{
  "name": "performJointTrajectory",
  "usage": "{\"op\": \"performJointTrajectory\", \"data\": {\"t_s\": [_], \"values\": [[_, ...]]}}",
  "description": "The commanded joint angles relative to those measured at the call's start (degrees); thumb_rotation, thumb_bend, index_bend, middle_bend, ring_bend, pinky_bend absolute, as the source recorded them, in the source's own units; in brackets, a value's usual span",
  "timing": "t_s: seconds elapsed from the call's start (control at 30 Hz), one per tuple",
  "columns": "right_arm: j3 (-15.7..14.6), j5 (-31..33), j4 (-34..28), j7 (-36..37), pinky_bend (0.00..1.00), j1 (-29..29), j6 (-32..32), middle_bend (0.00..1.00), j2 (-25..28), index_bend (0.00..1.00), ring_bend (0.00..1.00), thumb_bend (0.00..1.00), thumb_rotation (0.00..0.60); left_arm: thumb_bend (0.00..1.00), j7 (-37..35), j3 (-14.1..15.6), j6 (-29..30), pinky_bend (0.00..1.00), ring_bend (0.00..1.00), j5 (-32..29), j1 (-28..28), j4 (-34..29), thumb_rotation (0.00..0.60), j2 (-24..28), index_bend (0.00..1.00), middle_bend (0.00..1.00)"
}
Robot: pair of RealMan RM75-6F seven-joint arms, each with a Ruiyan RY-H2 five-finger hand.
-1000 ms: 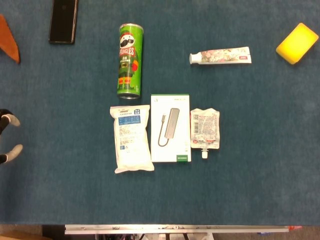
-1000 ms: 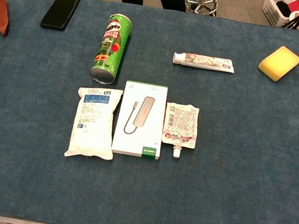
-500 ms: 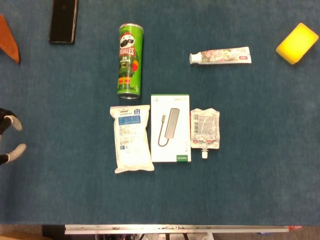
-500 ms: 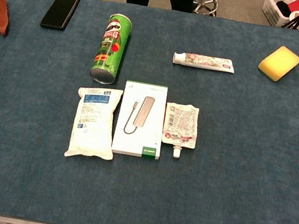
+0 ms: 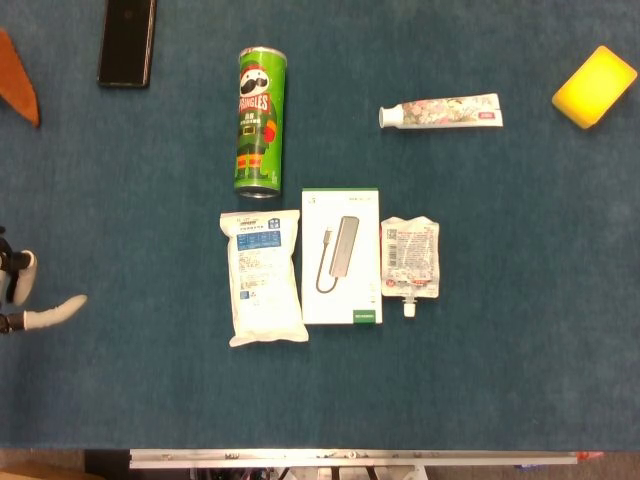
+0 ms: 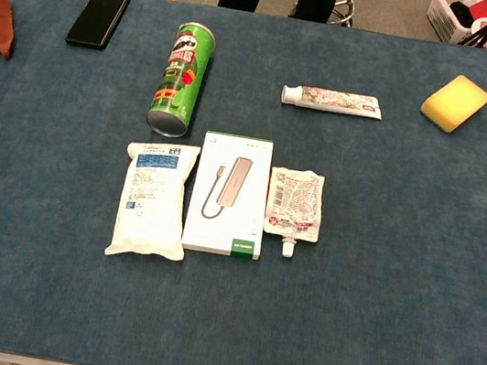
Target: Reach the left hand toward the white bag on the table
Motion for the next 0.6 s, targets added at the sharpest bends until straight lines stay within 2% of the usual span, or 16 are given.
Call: {"op": "performJointTrajectory", "data": {"t_s": [0.03,0.3,0.43,0.6], "values": [[0.01,0.02,-0.03,-0.02,0.00,-0.01,0.02,0.34,0.00,0.37,0.16,0.00,0.600,0.00,-0.83,0.50,-0.70,0.33,0.62,0.17,-0.23,-0.03,0.236,0.56,0.91,0.88],[0.05,0.05,-0.09,0.01,0.00,-0.02,0.09,0.34,0.06,0.37,0.17,0.00,0.600,0.00,-3.15,0.09,0.11,0.33,0.62,-0.26,-0.06,-0.96,0.223,0.40,0.92,0.89],[0.08,0.04,-0.12,-0.11,0.00,-0.08,0.25,0.34,0.07,0.37,0.17,0.00,0.600,0.00,-8.43,-0.15,1.40,0.33,0.62,0.34,-0.02,-2.28,0.220,0.09,0.92,0.89],[0.01,-0.04,-0.17,-0.48,0.00,-0.15,0.35,0.34,-0.10,0.37,0.17,0.00,0.600,0.00,-21.74,0.11,0.32,0.33,0.62,0.42,-1.17,-4.56,0.218,0.58,0.92,0.89]]}}
